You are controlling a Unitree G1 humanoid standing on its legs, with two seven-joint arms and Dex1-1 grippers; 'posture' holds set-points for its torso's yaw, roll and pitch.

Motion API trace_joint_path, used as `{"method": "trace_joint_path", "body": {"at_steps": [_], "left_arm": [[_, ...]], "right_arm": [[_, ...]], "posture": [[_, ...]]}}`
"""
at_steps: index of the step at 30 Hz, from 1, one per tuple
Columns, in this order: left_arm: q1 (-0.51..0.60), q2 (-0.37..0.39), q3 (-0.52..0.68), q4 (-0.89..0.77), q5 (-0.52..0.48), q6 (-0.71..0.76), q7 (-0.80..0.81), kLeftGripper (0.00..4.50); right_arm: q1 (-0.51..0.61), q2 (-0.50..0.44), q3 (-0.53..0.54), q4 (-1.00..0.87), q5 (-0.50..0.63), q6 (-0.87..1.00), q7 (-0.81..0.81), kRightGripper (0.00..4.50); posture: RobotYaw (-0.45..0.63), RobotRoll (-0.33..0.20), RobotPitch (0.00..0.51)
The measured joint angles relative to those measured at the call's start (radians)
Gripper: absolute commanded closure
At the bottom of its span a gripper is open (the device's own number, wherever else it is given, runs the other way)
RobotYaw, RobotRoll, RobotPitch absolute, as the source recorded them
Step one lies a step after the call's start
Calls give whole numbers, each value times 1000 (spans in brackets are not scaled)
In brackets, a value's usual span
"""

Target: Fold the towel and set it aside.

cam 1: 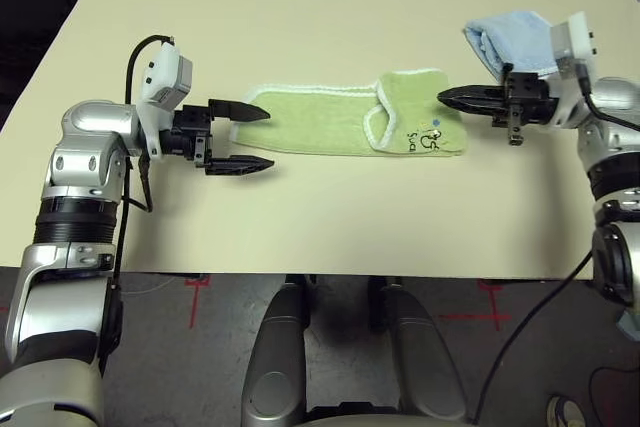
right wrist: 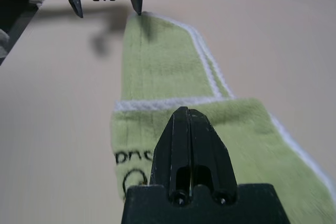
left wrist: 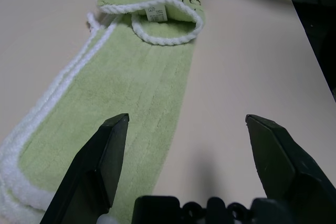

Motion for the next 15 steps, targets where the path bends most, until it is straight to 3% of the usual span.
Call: {"method": "trace_joint_path", "body": {"at_steps": [15], "left_arm": [[-1,-2,0,-9,-6,3,10,0]], "right_arm": [[-22,110,57,164,-155,-36,-97,4473]], "posture": [[137,0,301]]}}
